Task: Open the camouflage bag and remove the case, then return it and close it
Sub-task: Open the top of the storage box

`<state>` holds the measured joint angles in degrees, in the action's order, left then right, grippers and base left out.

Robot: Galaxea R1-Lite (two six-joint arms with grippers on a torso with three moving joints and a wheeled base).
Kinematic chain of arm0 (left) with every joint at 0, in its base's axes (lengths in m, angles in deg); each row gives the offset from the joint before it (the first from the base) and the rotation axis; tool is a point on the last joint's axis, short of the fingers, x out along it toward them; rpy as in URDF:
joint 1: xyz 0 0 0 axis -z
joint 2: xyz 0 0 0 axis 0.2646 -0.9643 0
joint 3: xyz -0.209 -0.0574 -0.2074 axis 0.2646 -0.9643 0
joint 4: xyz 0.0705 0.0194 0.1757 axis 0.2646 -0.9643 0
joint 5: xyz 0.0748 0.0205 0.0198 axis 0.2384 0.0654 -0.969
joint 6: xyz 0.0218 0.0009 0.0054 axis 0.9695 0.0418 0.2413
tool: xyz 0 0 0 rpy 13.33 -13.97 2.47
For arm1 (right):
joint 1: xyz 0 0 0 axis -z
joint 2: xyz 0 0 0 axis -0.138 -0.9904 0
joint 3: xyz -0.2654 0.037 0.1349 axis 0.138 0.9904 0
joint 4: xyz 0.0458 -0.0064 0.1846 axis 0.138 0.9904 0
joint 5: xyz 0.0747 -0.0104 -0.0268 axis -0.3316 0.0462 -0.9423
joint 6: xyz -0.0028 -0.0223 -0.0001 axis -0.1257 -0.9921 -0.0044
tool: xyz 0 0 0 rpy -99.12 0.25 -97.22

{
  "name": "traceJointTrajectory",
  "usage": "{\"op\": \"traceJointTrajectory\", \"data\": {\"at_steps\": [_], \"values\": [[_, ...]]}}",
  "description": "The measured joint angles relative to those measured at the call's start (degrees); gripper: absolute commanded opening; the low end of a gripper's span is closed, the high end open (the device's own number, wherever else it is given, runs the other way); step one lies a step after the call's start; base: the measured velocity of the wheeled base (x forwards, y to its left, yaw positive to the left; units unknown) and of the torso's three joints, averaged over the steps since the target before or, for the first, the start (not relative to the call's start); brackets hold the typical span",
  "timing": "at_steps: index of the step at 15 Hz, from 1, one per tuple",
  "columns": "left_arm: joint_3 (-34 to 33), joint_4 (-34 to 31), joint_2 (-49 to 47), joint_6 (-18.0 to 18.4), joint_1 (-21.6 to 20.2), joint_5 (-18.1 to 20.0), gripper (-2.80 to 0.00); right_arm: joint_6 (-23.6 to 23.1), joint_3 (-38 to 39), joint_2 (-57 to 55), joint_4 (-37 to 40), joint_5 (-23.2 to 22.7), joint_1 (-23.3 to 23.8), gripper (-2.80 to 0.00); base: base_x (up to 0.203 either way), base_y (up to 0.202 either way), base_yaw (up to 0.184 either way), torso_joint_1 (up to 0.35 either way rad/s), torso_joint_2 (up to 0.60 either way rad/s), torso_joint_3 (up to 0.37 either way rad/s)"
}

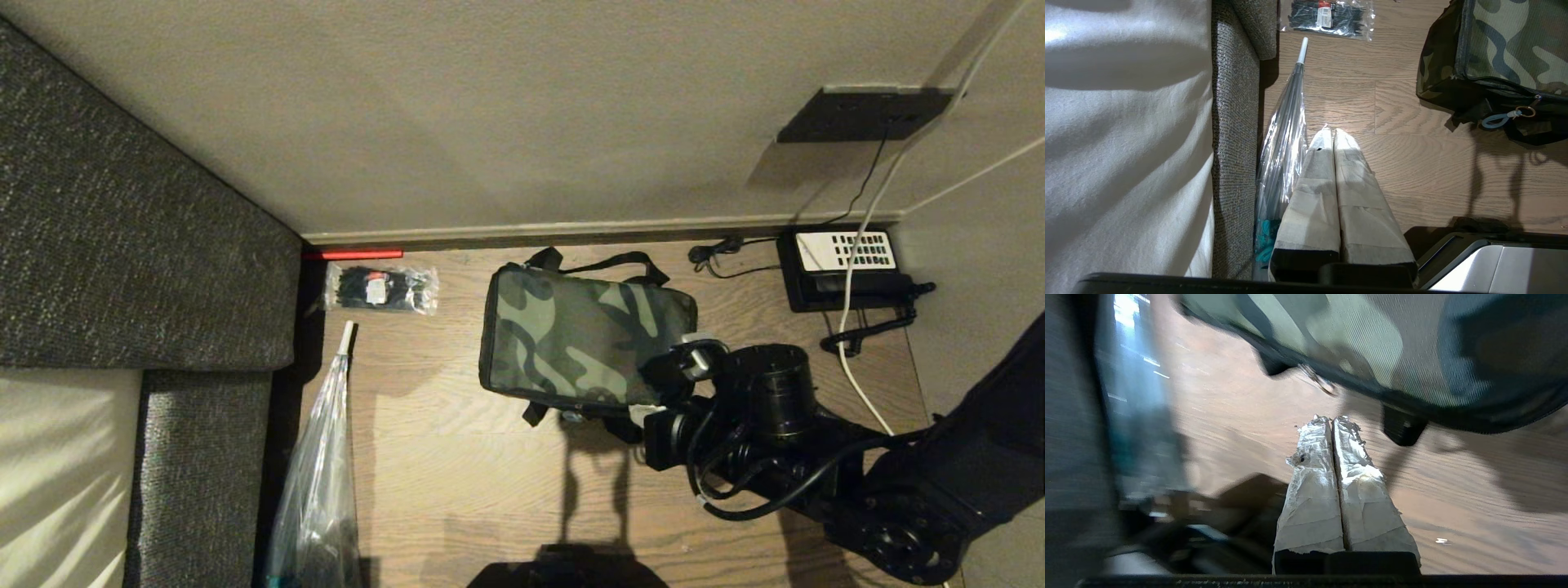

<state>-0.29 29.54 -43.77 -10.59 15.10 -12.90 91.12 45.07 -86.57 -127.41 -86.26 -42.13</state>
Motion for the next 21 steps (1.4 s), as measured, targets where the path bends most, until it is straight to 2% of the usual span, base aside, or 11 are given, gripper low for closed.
{"op": "traceJointTrajectory", "data": {"at_steps": [2,3,6,8,13,16,19,21], "values": [[0.00,0.00,0.00,-0.05,0.00,0.00,-2.80,-0.36,-0.19,-4.21,-4.18,1.80,-1.16,-2.80,0.000,0.000,0.000,0.000,0.00,0.000],[0.00,0.02,0.00,-0.02,0.00,-0.02,-2.80,-0.32,-0.27,-5.67,-4.88,2.12,-1.70,0.00,0.000,0.000,0.000,0.000,0.00,0.000],[0.00,0.02,0.00,-0.05,0.00,-0.01,-2.80,-0.47,-1.24,-8.99,-5.47,3.10,-3.04,0.00,0.000,0.000,0.000,0.000,0.00,0.000],[0.00,-0.02,0.00,-0.02,0.00,0.00,-2.80,-0.87,-3.27,-12.13,-8.59,5.77,-4.52,0.00,0.000,0.000,0.000,0.000,0.00,0.000],[0.00,0.00,0.00,-0.02,0.00,0.00,-2.80,-0.09,-4.56,-17.46,-13.92,6.52,-5.27,0.00,0.000,0.000,0.000,0.000,0.00,0.000],[0.00,0.00,0.00,-0.01,0.00,-0.01,-2.80,4.03,-4.76,-19.65,-14.99,7.59,-5.27,0.00,0.000,0.000,0.000,0.000,0.00,0.000],[0.00,0.00,0.00,-0.02,0.00,0.00,-2.80,4.37,-7.70,-22.84,-19.03,13.01,-5.27,0.00,0.000,0.000,0.000,0.000,0.00,0.000],[0.00,-0.02,0.00,-0.02,0.00,0.00,-2.80,4.45,-9.17,-24.25,-19.76,13.55,-5.28,0.00,0.000,0.000,0.000,0.000,0.00,0.000]]}}
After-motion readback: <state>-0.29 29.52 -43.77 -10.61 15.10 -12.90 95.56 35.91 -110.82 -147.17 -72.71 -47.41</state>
